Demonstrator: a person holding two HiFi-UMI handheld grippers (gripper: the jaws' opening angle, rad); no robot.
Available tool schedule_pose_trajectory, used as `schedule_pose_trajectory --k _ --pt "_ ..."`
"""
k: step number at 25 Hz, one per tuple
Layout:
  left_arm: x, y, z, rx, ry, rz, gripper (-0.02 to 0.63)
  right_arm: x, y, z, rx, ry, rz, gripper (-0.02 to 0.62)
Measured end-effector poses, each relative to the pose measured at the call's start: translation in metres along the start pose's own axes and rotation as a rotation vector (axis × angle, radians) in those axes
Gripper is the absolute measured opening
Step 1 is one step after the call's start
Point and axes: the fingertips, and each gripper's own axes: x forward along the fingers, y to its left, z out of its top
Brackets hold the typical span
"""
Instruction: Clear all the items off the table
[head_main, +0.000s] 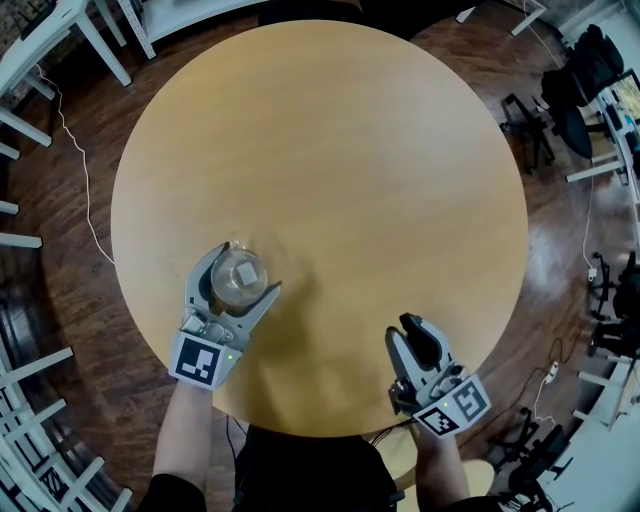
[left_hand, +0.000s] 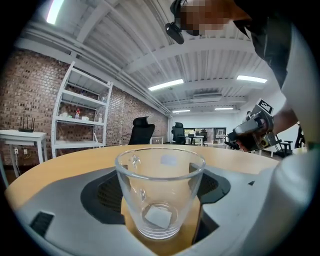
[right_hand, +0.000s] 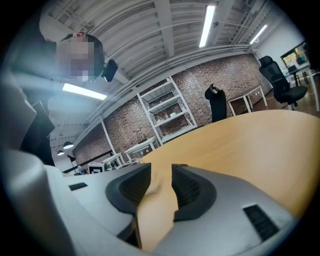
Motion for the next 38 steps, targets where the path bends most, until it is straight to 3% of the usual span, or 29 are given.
schedule_pose_trajectory --k 19,24,29,33,38 --pt "-0.025 0.006 0.015 -0.052 -0.020 0.067 0.454 0.003 0.014 0.013 -0.035 -0.021 0.003 0.126" --pt "-0.059 0.009 0.033 -0.127 -0.024 0.100 0.443 0.000 0.029 0.027 -0.069 -0.052 -0.016 0.126" --pt "-0.073 0.020 0.061 -0.027 -0.072 0.117 0.364 -0.013 0.047 0.051 -0.114 -0.123 -0.072 0.126" --pt "-0.078 0.021 0.101 -0.067 -0.113 0.086 0.309 -0.038 0.064 0.088 -0.164 -0.219 -0.139 0.126" --pt "-0.073 -0.002 0.148 -0.114 -0.151 -0.013 0.215 -0.100 0.073 0.128 -0.233 -0.377 -0.308 0.126"
